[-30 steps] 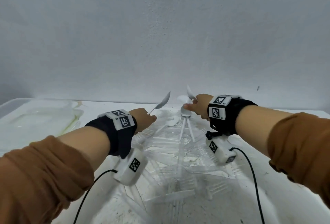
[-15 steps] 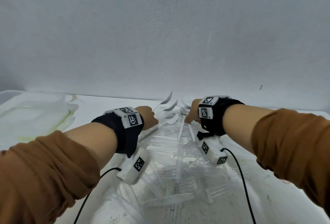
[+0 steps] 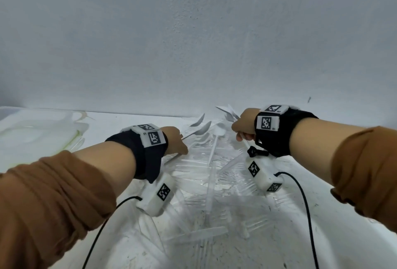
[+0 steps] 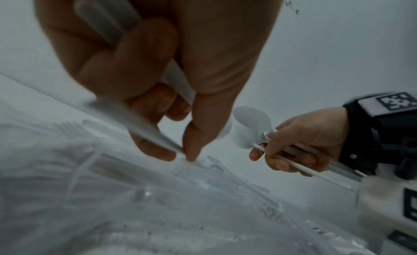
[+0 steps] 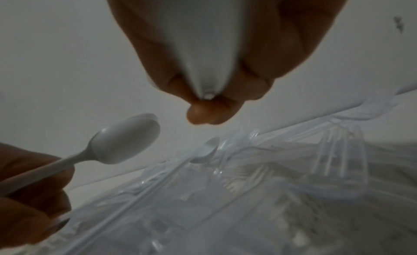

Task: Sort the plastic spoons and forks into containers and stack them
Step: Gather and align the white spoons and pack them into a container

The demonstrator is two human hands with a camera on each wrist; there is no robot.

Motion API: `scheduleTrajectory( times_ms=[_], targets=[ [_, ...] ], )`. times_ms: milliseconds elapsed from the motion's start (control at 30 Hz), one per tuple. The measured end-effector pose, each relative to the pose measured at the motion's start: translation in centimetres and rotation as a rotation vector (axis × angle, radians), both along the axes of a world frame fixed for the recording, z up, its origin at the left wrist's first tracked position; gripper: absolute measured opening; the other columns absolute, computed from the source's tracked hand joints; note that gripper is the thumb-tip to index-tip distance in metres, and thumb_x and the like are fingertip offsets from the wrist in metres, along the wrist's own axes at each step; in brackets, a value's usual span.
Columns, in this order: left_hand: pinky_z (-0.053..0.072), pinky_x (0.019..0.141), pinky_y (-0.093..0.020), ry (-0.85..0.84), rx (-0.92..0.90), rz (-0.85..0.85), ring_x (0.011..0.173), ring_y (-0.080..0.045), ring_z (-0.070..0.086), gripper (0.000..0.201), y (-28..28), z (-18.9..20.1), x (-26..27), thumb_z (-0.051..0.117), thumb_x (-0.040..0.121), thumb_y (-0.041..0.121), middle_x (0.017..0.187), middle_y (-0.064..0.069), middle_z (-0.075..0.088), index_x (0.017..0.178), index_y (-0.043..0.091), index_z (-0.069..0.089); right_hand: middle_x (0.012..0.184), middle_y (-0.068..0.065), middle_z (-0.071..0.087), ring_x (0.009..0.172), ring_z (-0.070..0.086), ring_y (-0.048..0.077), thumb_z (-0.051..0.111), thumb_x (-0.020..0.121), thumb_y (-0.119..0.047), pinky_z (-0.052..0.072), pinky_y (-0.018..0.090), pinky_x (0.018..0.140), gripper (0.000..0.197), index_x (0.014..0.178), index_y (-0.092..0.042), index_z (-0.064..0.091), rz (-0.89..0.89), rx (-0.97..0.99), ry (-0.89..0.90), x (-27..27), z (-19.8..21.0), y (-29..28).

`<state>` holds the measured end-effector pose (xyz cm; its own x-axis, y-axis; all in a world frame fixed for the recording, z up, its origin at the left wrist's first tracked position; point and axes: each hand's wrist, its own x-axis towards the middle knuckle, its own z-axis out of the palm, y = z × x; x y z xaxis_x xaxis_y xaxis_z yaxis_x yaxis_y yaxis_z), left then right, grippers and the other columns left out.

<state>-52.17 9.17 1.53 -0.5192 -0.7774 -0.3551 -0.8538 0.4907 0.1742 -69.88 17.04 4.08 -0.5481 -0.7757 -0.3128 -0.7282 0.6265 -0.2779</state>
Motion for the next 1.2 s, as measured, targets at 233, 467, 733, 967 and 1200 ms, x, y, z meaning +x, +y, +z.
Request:
scheduleTrajectory(
  times_ms=[233, 467, 733, 967, 1200],
  targets=[
    [0.026, 0.048, -0.021, 0.321, 0.221, 0.128, 0.050, -0.016, 0.030, 0.017, 0.4, 0.8, 1.2, 0.047, 0.088, 0.018, 0.061, -0.002, 0.040, 0.072, 0.012, 0.046, 0.068, 0.005, 0.057, 0.066, 0.053, 0.025, 0.055, 0.086, -0.042, 0.042, 0.031, 0.067, 0.030, 0.064, -0.022, 0.047, -0.001, -0.104, 0.036, 0.0, -1.4, -0.7],
    [0.023, 0.042, -0.019, 0.524, 0.292, 0.221, 0.047, -0.015, 0.029, 0.020, 0.2, 1.1, 3.6, 0.040, 0.091, 0.016, 0.060, -0.004, 0.041, 0.073, 0.011, 0.046, 0.067, 0.005, 0.049, 0.062, 0.049, 0.022, 0.056, 0.090, -0.030, 0.042, 0.031, 0.067, 0.032, 0.063, -0.021, 0.041, 0.085, -0.003, 0.055, 2.1, -1.6, -2.5],
    [0.021, 0.044, -0.020, 0.662, 0.374, 0.340, 0.055, -0.019, 0.034, 0.017, 0.1, 0.3, 4.7, 0.043, 0.093, 0.020, 0.075, -0.009, 0.047, 0.080, 0.010, 0.049, 0.079, 0.003, 0.060, 0.072, 0.054, 0.022, 0.065, 0.083, -0.035, 0.045, 0.029, 0.069, 0.029, 0.094, -0.008, 0.066, 0.297, 0.145, 0.117, 3.7, -2.2, -3.6],
    [0.026, 0.043, -0.019, 0.635, 0.307, 0.343, 0.055, -0.016, 0.038, 0.020, 0.8, -0.5, 5.1, 0.044, 0.092, 0.029, 0.068, -0.002, 0.049, 0.086, 0.013, 0.054, 0.064, 0.001, 0.058, 0.060, 0.053, 0.021, 0.066, 0.076, -0.038, 0.044, 0.027, 0.064, 0.023, 0.071, -0.015, 0.063, 0.270, 0.065, 0.143, 3.2, -2.1, -3.1],
    [0.035, 0.058, -0.026, 0.684, 0.203, 0.284, 0.070, -0.023, 0.046, 0.036, 1.8, 0.6, 5.1, 0.045, 0.093, 0.036, 0.074, -0.003, 0.052, 0.106, 0.005, 0.061, 0.064, 0.005, 0.051, 0.059, 0.045, 0.023, 0.065, 0.070, -0.027, 0.037, 0.030, 0.062, 0.015, 0.066, -0.016, 0.057, 0.176, -0.056, 0.077, 2.6, -0.3, -2.5]
  ],
)
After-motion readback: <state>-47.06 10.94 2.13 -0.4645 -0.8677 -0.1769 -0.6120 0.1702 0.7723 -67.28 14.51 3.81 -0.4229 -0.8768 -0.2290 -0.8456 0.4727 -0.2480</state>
